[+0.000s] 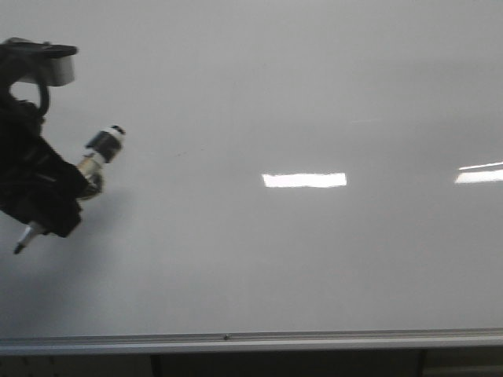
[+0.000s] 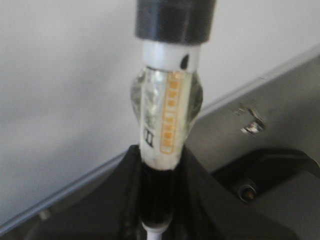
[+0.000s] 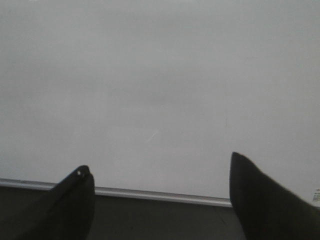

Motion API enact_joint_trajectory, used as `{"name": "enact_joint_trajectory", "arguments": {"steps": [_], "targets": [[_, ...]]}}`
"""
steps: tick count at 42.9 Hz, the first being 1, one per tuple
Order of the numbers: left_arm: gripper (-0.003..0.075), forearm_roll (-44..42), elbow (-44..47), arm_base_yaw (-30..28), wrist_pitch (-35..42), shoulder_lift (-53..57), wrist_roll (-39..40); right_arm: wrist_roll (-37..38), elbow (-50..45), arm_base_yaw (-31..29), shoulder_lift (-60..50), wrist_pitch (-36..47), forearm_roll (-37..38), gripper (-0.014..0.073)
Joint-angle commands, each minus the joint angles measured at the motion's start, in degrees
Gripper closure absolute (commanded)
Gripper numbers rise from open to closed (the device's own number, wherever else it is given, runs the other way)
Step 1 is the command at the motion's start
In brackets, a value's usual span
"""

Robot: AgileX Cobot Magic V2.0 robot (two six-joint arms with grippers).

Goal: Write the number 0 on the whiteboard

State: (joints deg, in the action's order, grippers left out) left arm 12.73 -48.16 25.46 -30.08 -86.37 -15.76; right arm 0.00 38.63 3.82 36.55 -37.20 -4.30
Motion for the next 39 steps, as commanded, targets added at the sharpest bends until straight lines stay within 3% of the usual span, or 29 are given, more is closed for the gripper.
{"name": "enact_joint_trajectory", "arguments": {"steps": [1, 7, 16, 22, 28, 39], "targets": [[0.0736, 14.1, -4.3, 3.4, -6.7, 2.3, -14.7, -1.1, 5.0, 1.7, 4.2, -0.3, -1.2, 0.0013], [0.0739, 28.9, -7.0, 5.3, -16.8, 2.3, -29.0, -7.1, 9.6, 5.3, 8.8, -6.7, -7.9, 0.0013], [0.0739, 38.3, -9.7, 5.6, -32.3, 2.3, -41.4, -21.8, 14.3, 7.6, 15.7, -13.8, -27.4, 0.0013], [0.0739, 42.9, -10.2, 5.6, -39.6, 2.3, -45.9, -33.2, 15.8, 7.6, 21.2, -20.4, -41.6, 0.0013], [0.0739, 43.8, -10.2, 5.6, -42.0, 2.3, -47.1, -40.5, 16.3, 7.6, 26.8, -24.7, -52.1, 0.0012], [0.0739, 43.8, -10.2, 5.6, -42.0, 2.3, -47.2, -48.0, 16.3, 7.7, 35.5, -31.4, -62.7, 0.0012]]}}
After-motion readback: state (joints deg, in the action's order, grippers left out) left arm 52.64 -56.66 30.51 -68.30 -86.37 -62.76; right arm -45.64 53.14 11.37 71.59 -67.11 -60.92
